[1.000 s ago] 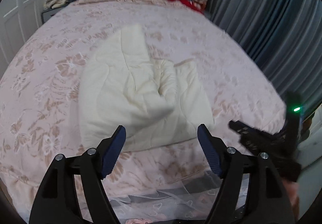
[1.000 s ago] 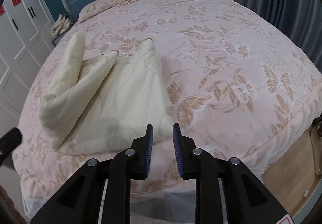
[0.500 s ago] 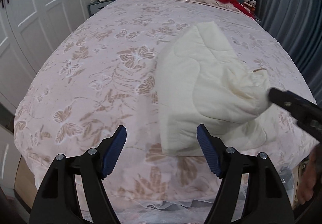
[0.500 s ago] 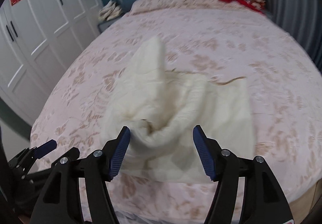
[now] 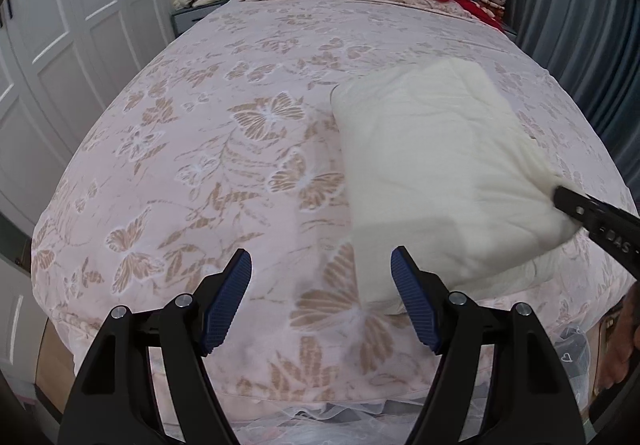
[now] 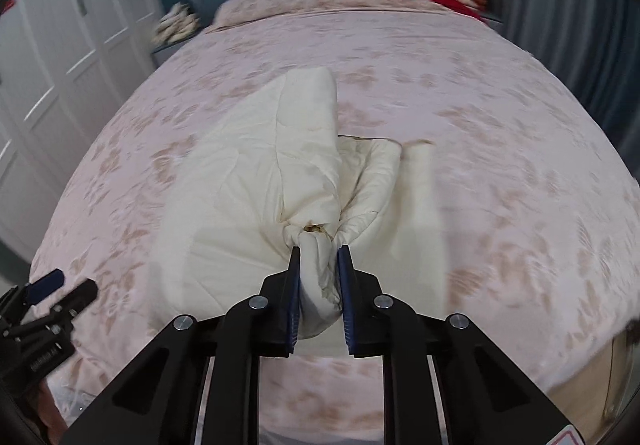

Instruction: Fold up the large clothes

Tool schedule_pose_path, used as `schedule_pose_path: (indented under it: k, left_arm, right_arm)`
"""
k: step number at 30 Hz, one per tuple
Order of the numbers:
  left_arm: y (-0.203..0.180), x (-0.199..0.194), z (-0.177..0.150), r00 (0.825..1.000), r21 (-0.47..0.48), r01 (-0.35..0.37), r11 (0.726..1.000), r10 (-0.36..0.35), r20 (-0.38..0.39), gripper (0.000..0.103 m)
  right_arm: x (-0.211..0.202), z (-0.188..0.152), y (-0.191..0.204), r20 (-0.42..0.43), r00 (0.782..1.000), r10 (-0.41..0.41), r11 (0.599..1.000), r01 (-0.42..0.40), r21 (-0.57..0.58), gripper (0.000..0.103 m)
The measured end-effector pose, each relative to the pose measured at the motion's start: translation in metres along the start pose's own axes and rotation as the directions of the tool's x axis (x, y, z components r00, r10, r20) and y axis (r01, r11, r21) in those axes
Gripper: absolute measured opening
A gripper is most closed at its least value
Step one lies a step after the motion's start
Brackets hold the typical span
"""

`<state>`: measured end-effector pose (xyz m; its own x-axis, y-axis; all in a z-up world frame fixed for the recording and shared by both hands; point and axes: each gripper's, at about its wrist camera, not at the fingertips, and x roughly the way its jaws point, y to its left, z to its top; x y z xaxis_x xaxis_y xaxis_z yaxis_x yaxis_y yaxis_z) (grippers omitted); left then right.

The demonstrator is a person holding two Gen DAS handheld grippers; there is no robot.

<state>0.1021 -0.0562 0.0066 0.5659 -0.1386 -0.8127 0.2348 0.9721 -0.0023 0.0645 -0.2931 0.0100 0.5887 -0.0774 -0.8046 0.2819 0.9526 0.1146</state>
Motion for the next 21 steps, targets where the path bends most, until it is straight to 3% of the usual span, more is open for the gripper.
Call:
schedule_pose_path:
  k: [6,14,21]
  left_arm:
    - [-0.045,0.003,0.007,0.999,0.079,0.039,0.996,-0.040,0.012,0.069]
    - [-0.109,0.040,0.015,0.996,0.138,0.082,0.987,-0.077,-0.044,0.064]
    - [-0.126,0.070,0.011,0.992,0.133,0.078,0.988,-0.064,-0.106,0.063]
  right_arm:
    - [0.010,-0.033,-0.049,-0.066,0.997,-0.049,0.995,0.054,0.082,0.015]
    - [0.033,-0.068,-0.056,-0.113,0.988,-0.103,0.988,0.115,0.106,0.015]
    - [0.056,-0.076,-0.055,-0.152,0.981,-0.124,0.985,0.140,0.100,0.015]
